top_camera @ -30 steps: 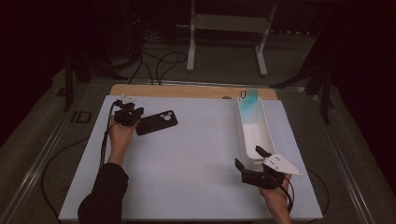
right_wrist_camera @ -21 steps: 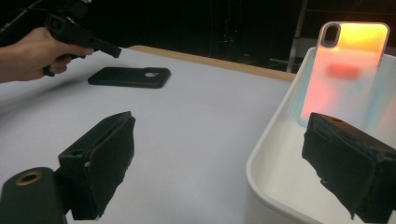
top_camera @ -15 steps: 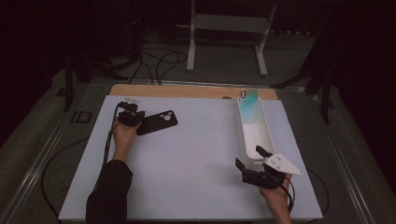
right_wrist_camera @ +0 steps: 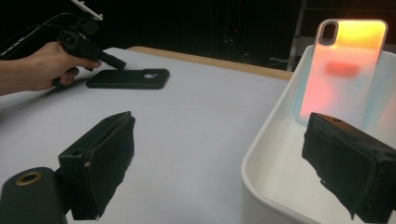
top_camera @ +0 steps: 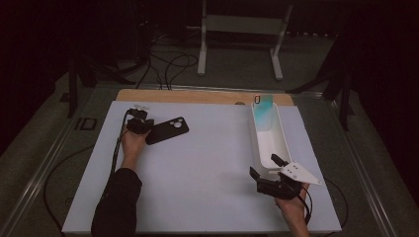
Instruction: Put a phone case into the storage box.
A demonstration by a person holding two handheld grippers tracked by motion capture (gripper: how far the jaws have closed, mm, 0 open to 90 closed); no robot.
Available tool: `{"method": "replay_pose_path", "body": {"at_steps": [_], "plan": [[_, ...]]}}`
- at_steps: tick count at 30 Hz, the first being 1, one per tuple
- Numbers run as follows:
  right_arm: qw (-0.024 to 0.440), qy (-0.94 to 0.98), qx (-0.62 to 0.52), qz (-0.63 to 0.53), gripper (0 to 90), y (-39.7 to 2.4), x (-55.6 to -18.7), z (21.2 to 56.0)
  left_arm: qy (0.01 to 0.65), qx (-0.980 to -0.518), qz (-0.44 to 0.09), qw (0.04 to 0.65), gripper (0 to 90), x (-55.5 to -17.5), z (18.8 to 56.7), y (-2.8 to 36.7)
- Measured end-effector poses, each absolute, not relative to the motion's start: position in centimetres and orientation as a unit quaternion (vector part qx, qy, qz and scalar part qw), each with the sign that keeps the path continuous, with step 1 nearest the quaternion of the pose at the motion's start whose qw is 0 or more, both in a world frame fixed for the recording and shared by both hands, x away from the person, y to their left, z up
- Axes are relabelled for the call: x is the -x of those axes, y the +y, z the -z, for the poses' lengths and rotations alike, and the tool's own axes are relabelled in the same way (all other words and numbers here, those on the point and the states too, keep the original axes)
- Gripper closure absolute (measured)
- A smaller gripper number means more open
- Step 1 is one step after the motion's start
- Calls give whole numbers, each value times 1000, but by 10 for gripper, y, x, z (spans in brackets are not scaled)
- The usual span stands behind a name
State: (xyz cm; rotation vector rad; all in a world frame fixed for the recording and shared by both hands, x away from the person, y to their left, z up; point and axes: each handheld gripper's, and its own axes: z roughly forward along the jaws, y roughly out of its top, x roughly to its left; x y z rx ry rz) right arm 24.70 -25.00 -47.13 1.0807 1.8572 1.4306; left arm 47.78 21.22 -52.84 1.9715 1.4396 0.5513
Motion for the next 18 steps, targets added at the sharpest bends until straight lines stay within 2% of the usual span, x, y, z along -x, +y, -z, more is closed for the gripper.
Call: {"method": "replay_pose_path", "body": {"at_steps": [18], "plan": [[279,696,-399,-529,93,-247,-246,471,436,-825,-162,320,900,-440,523,149]]}}
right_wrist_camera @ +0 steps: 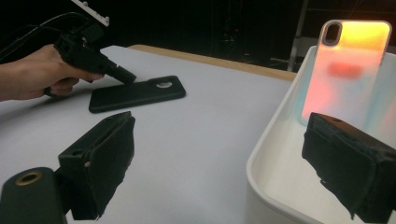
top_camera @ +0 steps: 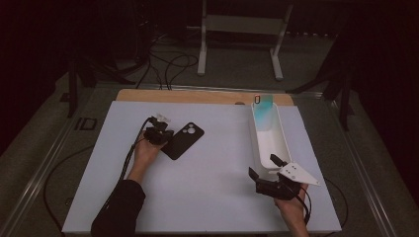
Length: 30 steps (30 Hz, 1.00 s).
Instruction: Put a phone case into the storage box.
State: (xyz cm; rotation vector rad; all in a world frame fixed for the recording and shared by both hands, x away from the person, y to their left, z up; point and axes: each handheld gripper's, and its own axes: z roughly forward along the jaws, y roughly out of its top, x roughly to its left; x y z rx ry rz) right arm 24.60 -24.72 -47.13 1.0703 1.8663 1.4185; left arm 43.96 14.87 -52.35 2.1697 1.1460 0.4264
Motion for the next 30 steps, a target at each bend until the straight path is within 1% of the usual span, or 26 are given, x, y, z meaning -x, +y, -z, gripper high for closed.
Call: {"method": "replay_pose_path", "body": {"at_steps": [3,6,8,11,14,15,17,18,19,20,21,23,24,26,29,30], "plan": [[279,696,-396,-530,93,-246,-246,471,424,-833,-161,318,900,-434,523,140],[279,697,-396,-529,93,-246,-246,471,431,-828,-151,325,900,-435,523,142],[279,697,-396,-528,93,-246,-246,471,437,-824,-154,324,900,-434,522,144],[279,698,-396,-527,93,-246,-246,471,448,-808,-159,348,899,-427,514,152],[277,698,-396,-528,101,-247,-247,471,452,-789,-168,380,894,-412,502,163],[274,700,-394,-529,101,-247,-247,471,452,-784,-172,390,873,-405,497,167],[268,701,-393,-531,114,-247,-247,471,447,-774,-181,409,793,-388,488,175],[267,702,-393,-531,115,-247,-248,471,445,-769,-183,420,719,-379,484,179],[267,702,-392,-531,115,-247,-248,471,437,-767,-184,432,675,-368,479,184],[270,702,-388,-532,121,-247,-248,471,434,-765,-191,436,600,-360,476,186],[270,702,-388,-532,121,-247,-248,471,430,-763,-199,439,600,-350,473,189],[275,702,-384,-533,124,-248,-248,470,419,-762,-209,446,549,-332,468,194],[276,702,-383,-533,124,-248,-248,470,416,-760,-220,449,509,-322,466,196],[276,702,-383,-534,123,-249,-249,470,415,-752,-224,461,412,-304,464,202],[278,701,-386,-532,117,-249,-249,470,424,-740,-239,464,209,-284,465,207],[277,701,-390,-529,116,-250,-250,470,426,-737,-242,467,158,-278,466,209]]}}
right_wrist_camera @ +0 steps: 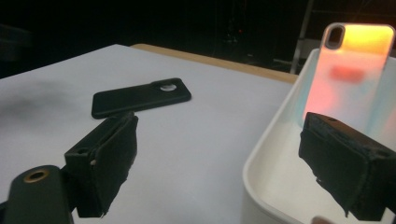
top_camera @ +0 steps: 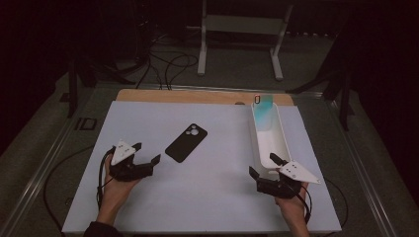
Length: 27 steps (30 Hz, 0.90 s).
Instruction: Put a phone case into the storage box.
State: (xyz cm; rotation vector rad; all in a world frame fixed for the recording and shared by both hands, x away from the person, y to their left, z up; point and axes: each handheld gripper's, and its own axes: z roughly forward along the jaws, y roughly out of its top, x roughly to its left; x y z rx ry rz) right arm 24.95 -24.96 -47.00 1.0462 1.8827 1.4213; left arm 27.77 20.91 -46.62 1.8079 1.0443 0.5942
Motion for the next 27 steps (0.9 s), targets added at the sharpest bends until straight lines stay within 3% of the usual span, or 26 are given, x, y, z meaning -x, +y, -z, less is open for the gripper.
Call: {"method": "replay_pose_path", "body": {"at_steps": [2,8,27], "plan": [[278,697,-394,-531,110,-252,-249,467,429,-731,-245,470,80,-266,469,214],[285,693,-391,-535,91,-256,-249,462,440,-732,-237,464,13,-245,481,231],[290,686,-396,-537,86,-265,-256,467,454,-721,-239,466,2,-240,486,241]]}}
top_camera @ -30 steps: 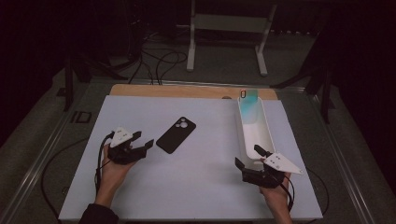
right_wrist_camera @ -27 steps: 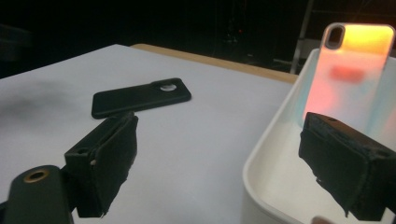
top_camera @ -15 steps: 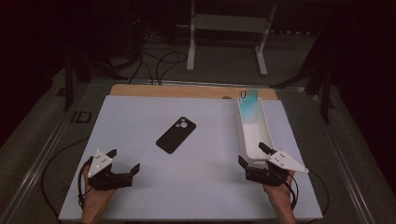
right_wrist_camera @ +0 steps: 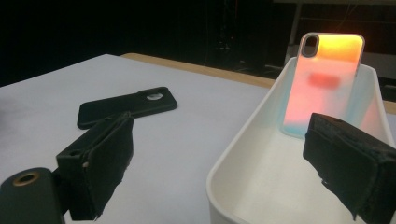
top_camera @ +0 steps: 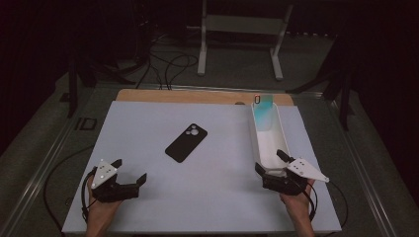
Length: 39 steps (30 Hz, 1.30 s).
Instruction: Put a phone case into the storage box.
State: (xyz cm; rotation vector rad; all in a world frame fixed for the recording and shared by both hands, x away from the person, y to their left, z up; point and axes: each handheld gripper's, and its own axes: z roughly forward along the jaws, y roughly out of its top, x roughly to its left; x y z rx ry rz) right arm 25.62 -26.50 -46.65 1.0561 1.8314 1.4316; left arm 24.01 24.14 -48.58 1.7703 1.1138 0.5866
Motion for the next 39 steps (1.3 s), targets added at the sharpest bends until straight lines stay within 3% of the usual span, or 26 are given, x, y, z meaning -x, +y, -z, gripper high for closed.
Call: {"method": "replay_pose_path", "body": {"at_steps": [5,23,39], "plan": [[288,689,-398,-532,87,-262,-261,468,459,-736,-218,448,0,-251,482,238],[287,696,-395,-526,87,-260,-264,468,428,-769,-231,414,0,-289,443,205],[285,696,-398,-525,87,-261,-263,466,418,-794,-210,389,0,-338,450,175]]}}
